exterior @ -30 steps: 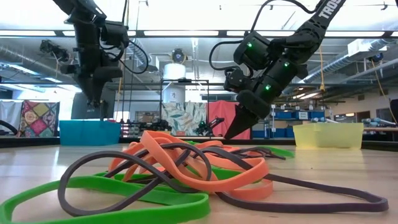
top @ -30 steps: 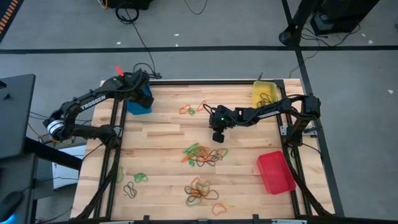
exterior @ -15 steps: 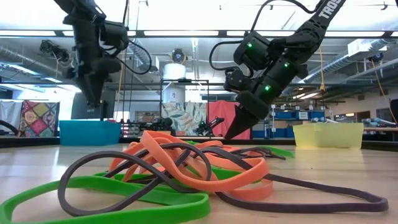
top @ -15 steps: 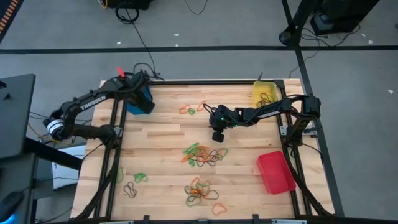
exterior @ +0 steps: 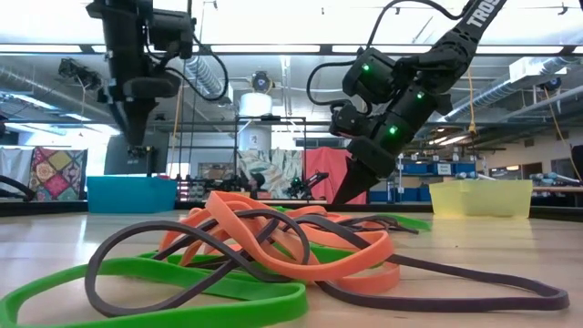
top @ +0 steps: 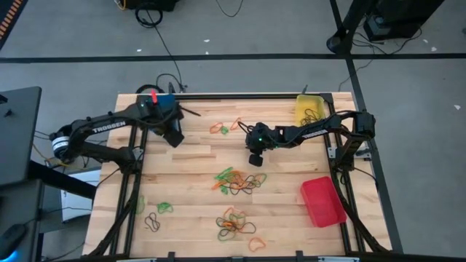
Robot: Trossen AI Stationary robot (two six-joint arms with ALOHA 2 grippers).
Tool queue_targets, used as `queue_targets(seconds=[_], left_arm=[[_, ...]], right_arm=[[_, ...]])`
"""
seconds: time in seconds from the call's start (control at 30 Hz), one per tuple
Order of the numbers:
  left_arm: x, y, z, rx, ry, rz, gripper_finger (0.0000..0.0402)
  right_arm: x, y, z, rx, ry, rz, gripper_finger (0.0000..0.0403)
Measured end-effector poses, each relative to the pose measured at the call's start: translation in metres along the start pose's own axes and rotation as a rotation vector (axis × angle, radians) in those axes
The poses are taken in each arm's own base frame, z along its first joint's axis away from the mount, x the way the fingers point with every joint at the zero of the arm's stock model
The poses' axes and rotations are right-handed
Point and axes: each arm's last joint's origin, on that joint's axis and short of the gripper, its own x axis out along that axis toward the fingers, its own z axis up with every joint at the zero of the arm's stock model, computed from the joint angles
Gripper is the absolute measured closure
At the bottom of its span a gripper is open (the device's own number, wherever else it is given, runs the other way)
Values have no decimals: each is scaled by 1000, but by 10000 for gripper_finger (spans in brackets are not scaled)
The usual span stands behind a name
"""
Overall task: Sort rubber bands into baskets
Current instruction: Put the brown rubber band into the yellow bin
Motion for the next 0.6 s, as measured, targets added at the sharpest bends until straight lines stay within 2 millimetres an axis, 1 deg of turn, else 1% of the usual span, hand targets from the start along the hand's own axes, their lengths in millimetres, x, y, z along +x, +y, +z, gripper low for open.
queue_targets(seconds=[0.17,0.3,0.47,0.6], left_arm=[[4,11,14,-87,-79,-2,266],[13,23,25,-145,-82,24,266],[38,32,42,-140,-66,103,266],[64,41,56,-155,-27,136,266]], right_arm=[[0,1,0,5,-1,3,328],[0,1,0,5,-1,3,328],[0,1,0,-5,-1,3,328],[0,1,0,-6,0,3,328]])
